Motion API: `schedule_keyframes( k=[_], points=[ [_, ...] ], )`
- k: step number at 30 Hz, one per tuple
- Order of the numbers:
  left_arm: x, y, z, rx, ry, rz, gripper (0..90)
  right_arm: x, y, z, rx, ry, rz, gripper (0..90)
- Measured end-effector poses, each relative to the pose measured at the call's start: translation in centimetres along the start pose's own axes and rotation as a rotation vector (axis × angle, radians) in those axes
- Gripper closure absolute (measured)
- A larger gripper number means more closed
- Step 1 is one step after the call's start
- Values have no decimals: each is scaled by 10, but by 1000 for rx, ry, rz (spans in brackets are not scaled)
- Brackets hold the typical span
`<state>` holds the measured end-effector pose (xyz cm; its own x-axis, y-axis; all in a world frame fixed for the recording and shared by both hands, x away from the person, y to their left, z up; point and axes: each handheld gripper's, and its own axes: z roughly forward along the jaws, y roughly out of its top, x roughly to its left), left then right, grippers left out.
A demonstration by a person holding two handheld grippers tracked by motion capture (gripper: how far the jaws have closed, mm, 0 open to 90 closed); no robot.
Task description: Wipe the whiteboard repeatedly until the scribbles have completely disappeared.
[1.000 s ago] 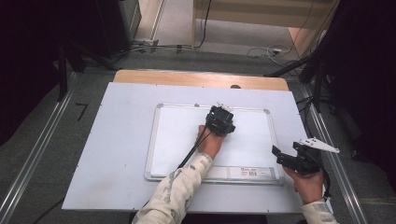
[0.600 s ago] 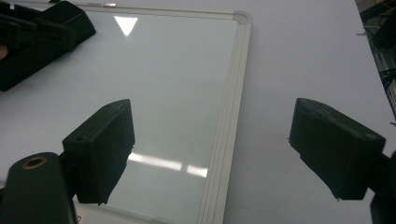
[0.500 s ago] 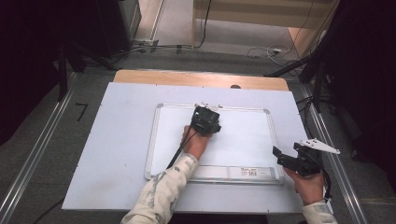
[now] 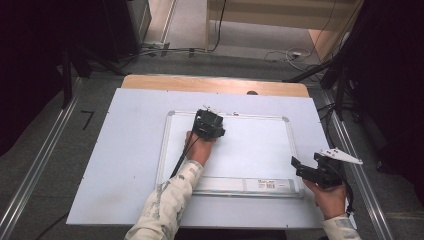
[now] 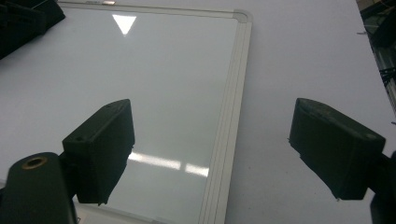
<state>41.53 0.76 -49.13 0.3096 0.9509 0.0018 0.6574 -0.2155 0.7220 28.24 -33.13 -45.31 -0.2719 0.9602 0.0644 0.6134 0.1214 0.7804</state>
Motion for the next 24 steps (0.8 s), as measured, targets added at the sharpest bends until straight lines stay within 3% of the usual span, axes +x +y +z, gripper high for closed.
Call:
schedule_keyframes(
  k=[14, 24],
  points=[
    [-42, -2, -3, 15, -70, 76, 412, 1, 1, 1, 0, 3, -3, 127],
    [-40, -4, -5, 11, -89, 86, 412, 1, 0, 1, 2, 2, -5, 127]
  ],
)
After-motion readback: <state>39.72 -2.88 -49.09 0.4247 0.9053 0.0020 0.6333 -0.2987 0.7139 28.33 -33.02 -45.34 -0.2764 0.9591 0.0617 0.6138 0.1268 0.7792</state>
